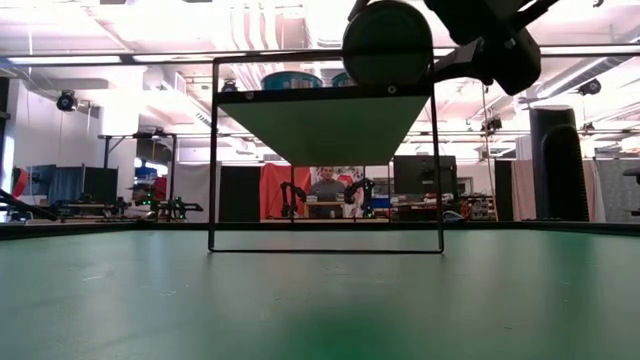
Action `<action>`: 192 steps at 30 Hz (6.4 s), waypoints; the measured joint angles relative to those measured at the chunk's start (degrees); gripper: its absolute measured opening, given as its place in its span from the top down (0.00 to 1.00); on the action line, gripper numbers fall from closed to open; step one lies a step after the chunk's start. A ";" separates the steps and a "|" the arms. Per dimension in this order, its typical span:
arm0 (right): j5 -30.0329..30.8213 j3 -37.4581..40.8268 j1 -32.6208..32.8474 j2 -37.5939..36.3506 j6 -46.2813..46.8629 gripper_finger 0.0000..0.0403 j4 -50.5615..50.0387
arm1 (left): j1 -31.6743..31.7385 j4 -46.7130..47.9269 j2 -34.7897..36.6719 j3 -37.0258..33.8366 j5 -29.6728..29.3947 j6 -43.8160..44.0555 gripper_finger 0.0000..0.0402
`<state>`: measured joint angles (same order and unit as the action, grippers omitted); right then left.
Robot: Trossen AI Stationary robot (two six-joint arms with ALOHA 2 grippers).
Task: Stack canned seafood by type on shelf
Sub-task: Put the blue tuna can on the shelf
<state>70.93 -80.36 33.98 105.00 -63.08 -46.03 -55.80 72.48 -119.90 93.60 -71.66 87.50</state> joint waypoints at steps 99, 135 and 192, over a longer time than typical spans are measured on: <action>3.99 0.09 -0.88 0.08 -1.02 0.01 4.80 | 41.73 -63.07 24.15 -21.18 51.39 -108.43 0.58; 1.30 0.28 0.34 -0.42 3.64 0.01 4.48 | 41.72 -62.39 24.13 -21.18 50.03 -109.47 0.66; -1.50 0.21 -1.76 0.01 9.89 0.03 5.52 | 41.93 -61.08 24.15 -20.55 48.04 -107.98 0.66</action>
<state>69.42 -80.15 32.21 105.01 -53.19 -40.52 -13.87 11.40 -95.74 73.06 -23.62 -20.48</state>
